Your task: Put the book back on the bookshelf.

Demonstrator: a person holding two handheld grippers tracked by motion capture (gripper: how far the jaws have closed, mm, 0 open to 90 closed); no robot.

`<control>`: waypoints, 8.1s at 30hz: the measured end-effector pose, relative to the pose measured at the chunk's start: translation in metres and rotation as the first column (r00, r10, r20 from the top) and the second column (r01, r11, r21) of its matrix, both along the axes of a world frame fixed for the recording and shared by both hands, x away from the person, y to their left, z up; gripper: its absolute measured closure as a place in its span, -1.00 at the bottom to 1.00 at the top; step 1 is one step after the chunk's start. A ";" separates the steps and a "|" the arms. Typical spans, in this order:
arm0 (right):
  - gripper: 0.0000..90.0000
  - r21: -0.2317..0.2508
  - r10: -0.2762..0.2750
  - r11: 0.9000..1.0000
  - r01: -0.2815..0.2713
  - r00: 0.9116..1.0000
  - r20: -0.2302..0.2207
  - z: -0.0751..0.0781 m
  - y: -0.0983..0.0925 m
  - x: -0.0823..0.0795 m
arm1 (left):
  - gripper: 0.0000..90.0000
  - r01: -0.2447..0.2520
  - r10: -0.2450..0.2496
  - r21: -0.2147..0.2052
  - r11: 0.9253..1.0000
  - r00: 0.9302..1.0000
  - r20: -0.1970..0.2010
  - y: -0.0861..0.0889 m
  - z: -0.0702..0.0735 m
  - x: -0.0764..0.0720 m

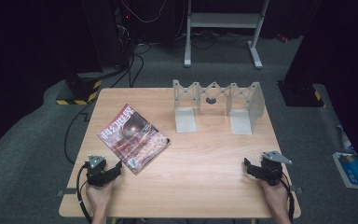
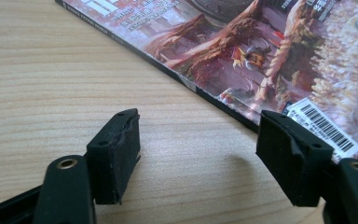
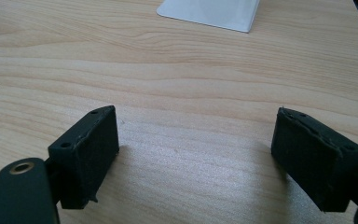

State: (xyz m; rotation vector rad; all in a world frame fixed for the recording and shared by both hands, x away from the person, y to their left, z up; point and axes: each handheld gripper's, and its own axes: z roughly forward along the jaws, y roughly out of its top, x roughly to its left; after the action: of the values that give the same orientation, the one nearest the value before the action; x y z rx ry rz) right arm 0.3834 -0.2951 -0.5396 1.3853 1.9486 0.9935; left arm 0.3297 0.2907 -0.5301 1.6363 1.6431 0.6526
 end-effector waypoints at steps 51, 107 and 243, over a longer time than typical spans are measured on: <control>-0.67 0.003 0.015 1.000 -0.015 1.000 -0.001 0.000 0.003 -0.001 | -0.61 -0.202 0.207 0.054 0.978 0.971 -0.120 -0.005 0.008 0.091; -0.66 -0.003 0.035 0.999 -0.035 0.999 0.004 0.000 0.008 -0.007 | -0.24 -0.087 0.089 0.066 0.994 0.996 -0.025 -0.026 0.003 0.065; 0.99 0.005 0.576 0.813 -0.583 0.802 -0.159 0.018 0.188 -0.006 | 0.12 0.125 -0.129 0.067 0.990 0.990 0.055 -0.097 -0.002 -0.029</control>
State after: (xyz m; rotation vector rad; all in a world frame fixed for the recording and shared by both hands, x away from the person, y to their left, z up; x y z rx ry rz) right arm 0.3776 -0.1071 -0.5212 0.8557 2.5790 1.1163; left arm 0.3004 0.1933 -0.5318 1.7350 1.4766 0.6877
